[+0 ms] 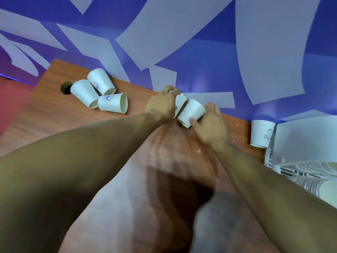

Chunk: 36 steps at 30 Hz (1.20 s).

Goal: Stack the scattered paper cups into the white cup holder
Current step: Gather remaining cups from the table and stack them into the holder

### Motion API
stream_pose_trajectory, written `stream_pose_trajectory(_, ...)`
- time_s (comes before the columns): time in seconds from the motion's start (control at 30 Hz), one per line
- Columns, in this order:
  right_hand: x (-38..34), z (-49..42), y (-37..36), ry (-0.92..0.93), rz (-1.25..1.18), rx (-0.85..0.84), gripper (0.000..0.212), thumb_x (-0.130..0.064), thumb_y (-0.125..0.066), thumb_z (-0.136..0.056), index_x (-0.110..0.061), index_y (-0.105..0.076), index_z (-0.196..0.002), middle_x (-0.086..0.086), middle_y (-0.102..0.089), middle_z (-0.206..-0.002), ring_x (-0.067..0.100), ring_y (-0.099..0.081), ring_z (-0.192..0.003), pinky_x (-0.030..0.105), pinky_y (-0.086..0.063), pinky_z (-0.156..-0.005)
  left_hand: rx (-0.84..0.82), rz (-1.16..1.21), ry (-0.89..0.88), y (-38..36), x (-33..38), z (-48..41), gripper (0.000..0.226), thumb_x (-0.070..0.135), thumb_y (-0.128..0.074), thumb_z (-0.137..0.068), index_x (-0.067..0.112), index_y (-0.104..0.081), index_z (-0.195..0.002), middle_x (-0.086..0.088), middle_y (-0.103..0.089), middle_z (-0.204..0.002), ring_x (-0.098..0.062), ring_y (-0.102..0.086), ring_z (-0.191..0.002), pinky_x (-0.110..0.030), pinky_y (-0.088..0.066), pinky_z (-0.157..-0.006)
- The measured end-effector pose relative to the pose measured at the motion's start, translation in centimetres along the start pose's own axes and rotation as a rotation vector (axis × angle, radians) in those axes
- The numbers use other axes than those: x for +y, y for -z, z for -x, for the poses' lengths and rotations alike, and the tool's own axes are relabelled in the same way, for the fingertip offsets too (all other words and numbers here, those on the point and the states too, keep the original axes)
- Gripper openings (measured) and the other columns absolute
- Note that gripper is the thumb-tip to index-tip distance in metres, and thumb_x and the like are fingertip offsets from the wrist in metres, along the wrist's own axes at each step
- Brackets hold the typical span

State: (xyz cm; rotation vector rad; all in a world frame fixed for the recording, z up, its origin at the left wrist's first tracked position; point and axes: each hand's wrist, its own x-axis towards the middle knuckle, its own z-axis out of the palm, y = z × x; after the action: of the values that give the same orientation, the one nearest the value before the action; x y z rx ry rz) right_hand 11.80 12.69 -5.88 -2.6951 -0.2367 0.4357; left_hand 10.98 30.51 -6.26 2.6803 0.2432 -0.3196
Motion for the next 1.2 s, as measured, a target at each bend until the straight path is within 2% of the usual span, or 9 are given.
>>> stream_pose_trajectory(0.2,-0.8,-1.3,-0.8,0.016,0.119,-0.05,0.07,-0.041,-0.065,-0.086,-0.011,-0.03,-0.138,0.009,-0.043,-0.134,0.036,-0.053,-0.113,0.039,-0.041,-0.076,-0.108,-0.036,-0.019,0.1,-1.2,-1.5,0.068,0.017,-0.068,-0.087,0.025,-0.033,-0.144,0.001,-0.04,-0.142,-0.031,-0.057,-0.115,-0.044,-0.048,-0.092)
stream_pose_trajectory(0.3,-0.8,-1.6,-1.1,0.015,0.106,-0.08,0.07,-0.039,-0.066,-0.087,-0.011,-0.03,-0.141,0.009,-0.044,-0.135,0.033,-0.052,-0.116,0.038,-0.042,-0.08,-0.16,-0.026,0.011,-0.2,-1.7,-1.5,0.07,0.018,-0.072,-0.084,0.023,-0.033,-0.143,-0.004,-0.037,-0.138,-0.033,-0.058,-0.112,-0.046,-0.048,-0.093)
stream_pose_trajectory(0.43,-0.4,-0.9,-1.3,-0.006,0.065,-0.086,0.066,-0.04,-0.068,-0.086,-0.013,-0.037,-0.138,0.006,-0.045,-0.131,0.03,-0.052,-0.116,0.038,-0.042,-0.085,-0.204,0.012,0.067,-0.4,-1.8,-1.0,0.069,0.023,-0.074,-0.083,0.019,-0.037,-0.141,-0.007,-0.035,-0.138,-0.034,-0.055,-0.114,-0.042,-0.044,-0.097)
stream_pose_trajectory(0.53,0.1,0.4,-1.0,-0.027,0.03,-0.097,0.056,-0.037,-0.065,-0.089,-0.015,-0.042,-0.136,0.005,-0.047,-0.131,0.029,-0.051,-0.117,0.039,-0.043,-0.089,-0.231,0.059,0.095,-0.4,-1.0,0.0,0.06,0.023,-0.074,-0.083,0.017,-0.041,-0.133,-0.007,-0.05,-0.13,-0.032,-0.055,-0.112,-0.039,-0.044,-0.09)
stream_pose_trajectory(0.63,0.7,2.0,0.2,0.012,0.035,-0.08,0.038,-0.025,-0.054,-0.097,-0.016,-0.049,-0.134,0.006,-0.054,-0.129,0.03,-0.052,-0.118,0.036,-0.042,-0.088,-0.178,0.068,0.076,0.0,0.5,1.5,0.028,0.017,-0.062,-0.09,0.018,-0.054,-0.116,-0.007,-0.064,-0.114,-0.03,-0.058,-0.102,-0.036,-0.048,-0.081)
stream_pose_trajectory(0.8,1.5,5.5,4.1,0.12,0.073,0.025,0.041,-0.024,-0.047,-0.1,-0.024,-0.046,-0.141,0.003,-0.056,-0.133,0.028,-0.055,-0.116,0.034,-0.044,-0.087,-0.115,0.052,-0.021,2.1,4.7,4.5,0.011,0.019,-0.056,-0.092,0.025,-0.061,-0.1,-0.006,-0.069,-0.104,-0.027,-0.059,-0.09,-0.032,-0.047,-0.071)
stream_pose_trajectory(0.9,1.9,7.8,6.6,0.15,0.152,0.123,0.038,-0.028,-0.046,-0.1,-0.022,-0.05,-0.137,0.005,-0.058,-0.127,0.03,-0.059,-0.107,0.036,-0.046,-0.081,-0.037,-0.027,-0.094,3.2,7.5,6.5,0.01,0.025,-0.058,-0.092,0.03,-0.063,-0.099,-0.004,-0.068,-0.104,-0.028,-0.059,-0.092,-0.035,-0.049,-0.073)
stream_pose_trajectory(1.03,2.6,11.5,10.1,0.17,0.239,0.273,0.026,-0.03,-0.047,-0.098,-0.017,-0.057,-0.118,0.006,-0.062,-0.114,0.034,-0.062,-0.093,0.038,-0.048,-0.072,0.11,-0.118,-0.2,4.3,11.2,9.2,0.01,0.028,-0.061,-0.092,0.031,-0.066,-0.1,-0.001,-0.068,-0.107,-0.028,-0.057,-0.096,-0.037,-0.048,-0.075)
stream_pose_trajectory(1.2,4.5,16.3,13.8,0.148,0.312,0.377,0.021,-0.025,-0.046,-0.099,-0.016,-0.057,-0.114,0.005,-0.061,-0.108,0.031,-0.059,-0.095,0.033,-0.035,-0.062,0.258,-0.13,-0.284,5.3,15.5,12.8,0.014,0.029,-0.063,-0.09,0.027,-0.07,-0.103,0.006,-0.062,-0.121,-0.025,-0.047,-0.11,-0.043,-0.043,-0.088)
